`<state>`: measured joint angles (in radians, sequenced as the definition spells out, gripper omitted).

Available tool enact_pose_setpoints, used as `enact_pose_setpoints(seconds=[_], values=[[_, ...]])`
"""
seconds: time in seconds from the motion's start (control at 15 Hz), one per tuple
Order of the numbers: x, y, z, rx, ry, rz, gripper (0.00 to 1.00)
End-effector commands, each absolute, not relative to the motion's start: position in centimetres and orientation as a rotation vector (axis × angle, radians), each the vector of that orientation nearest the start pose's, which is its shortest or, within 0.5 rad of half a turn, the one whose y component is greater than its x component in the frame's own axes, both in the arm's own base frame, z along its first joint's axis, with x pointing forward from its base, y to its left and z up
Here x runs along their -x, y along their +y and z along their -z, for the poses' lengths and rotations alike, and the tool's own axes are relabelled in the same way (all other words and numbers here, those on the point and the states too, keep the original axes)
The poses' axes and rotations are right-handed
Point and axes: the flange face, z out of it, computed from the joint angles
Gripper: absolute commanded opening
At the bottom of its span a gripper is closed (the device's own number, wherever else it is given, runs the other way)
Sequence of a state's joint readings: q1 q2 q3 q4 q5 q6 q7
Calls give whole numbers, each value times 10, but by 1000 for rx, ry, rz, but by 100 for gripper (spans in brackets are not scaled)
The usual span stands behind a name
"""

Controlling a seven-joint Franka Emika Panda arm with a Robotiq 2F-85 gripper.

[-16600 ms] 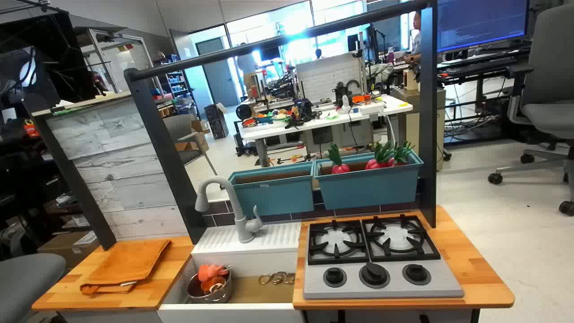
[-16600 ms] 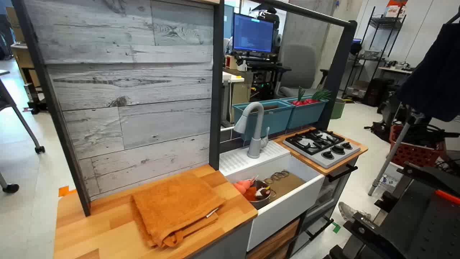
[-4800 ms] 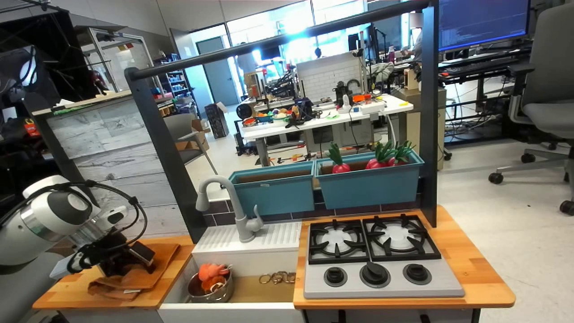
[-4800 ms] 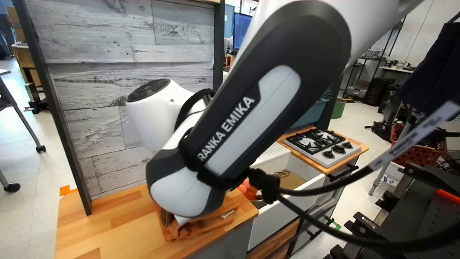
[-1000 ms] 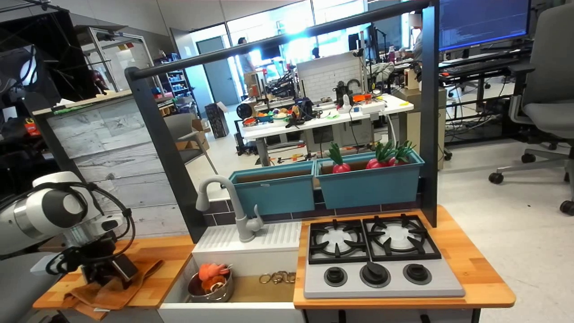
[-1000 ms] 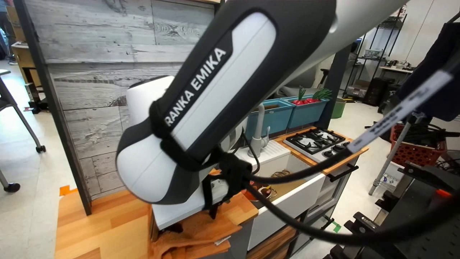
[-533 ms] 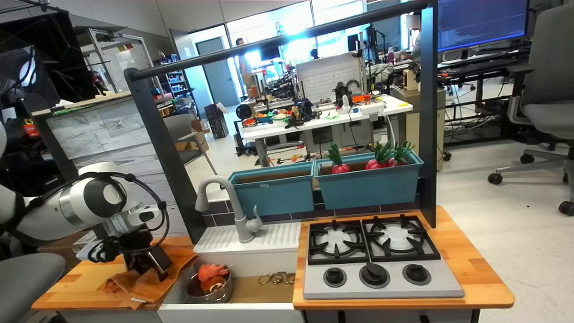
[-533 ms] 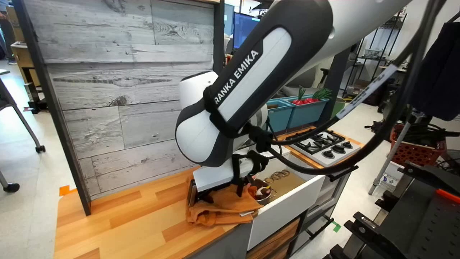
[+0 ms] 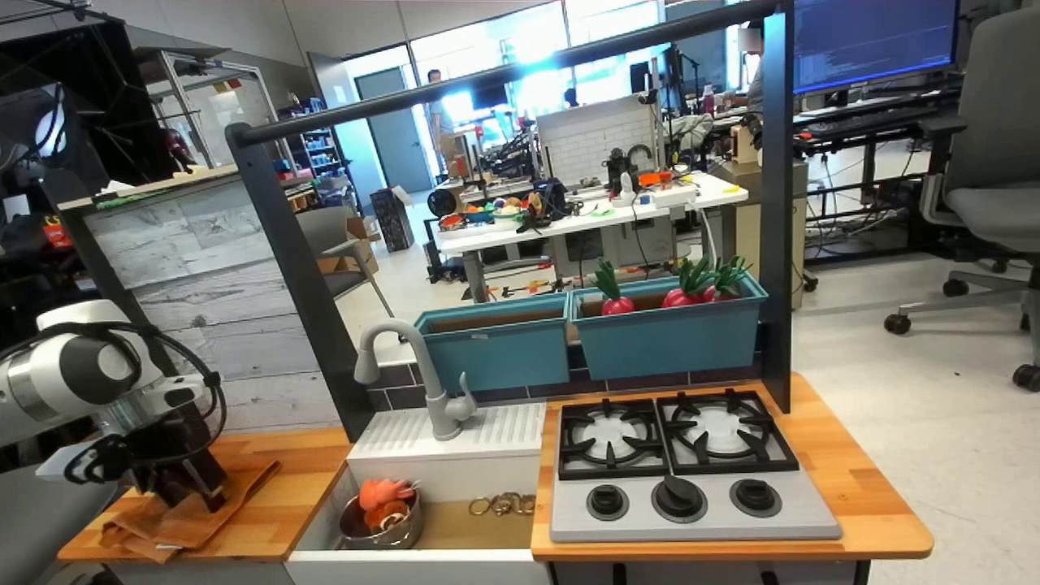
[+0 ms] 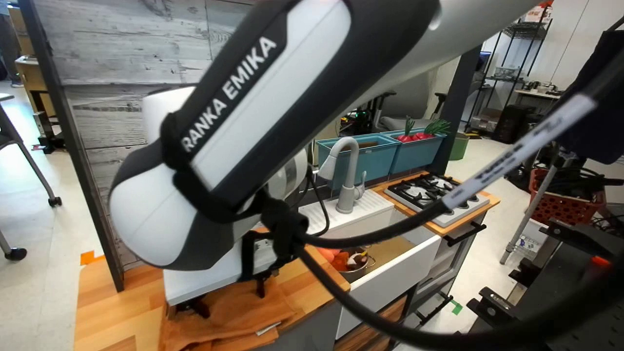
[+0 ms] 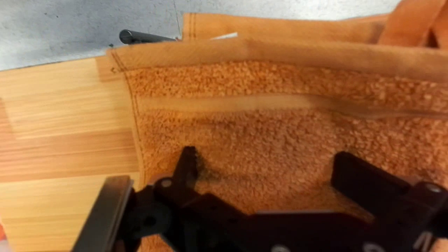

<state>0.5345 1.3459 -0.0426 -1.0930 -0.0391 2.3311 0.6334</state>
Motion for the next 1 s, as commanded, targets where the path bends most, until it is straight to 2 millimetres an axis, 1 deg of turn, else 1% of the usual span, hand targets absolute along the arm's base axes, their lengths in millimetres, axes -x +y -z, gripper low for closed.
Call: enact_pose_setpoints(seconds=[0.0, 0.07, 0.2, 0.27, 0.53, 0.6, 0.67, 0.73, 0.8, 0.93], values=[[-636, 356, 14, 3255, 77, 20, 100], [-637, 355, 2, 3280, 40, 34, 100], [-639, 346, -29, 3302, -18, 92, 100], [-640, 337, -48, 3315, -40, 127, 100], [-650, 312, -106, 3247, -73, 280, 100], [-650, 305, -119, 3227, -80, 286, 100], [-662, 323, -92, 3254, -43, 274, 100], [-663, 316, -105, 3245, -49, 287, 100], [-661, 310, -113, 3243, -50, 285, 100], [-658, 306, -117, 3243, -51, 278, 100]])
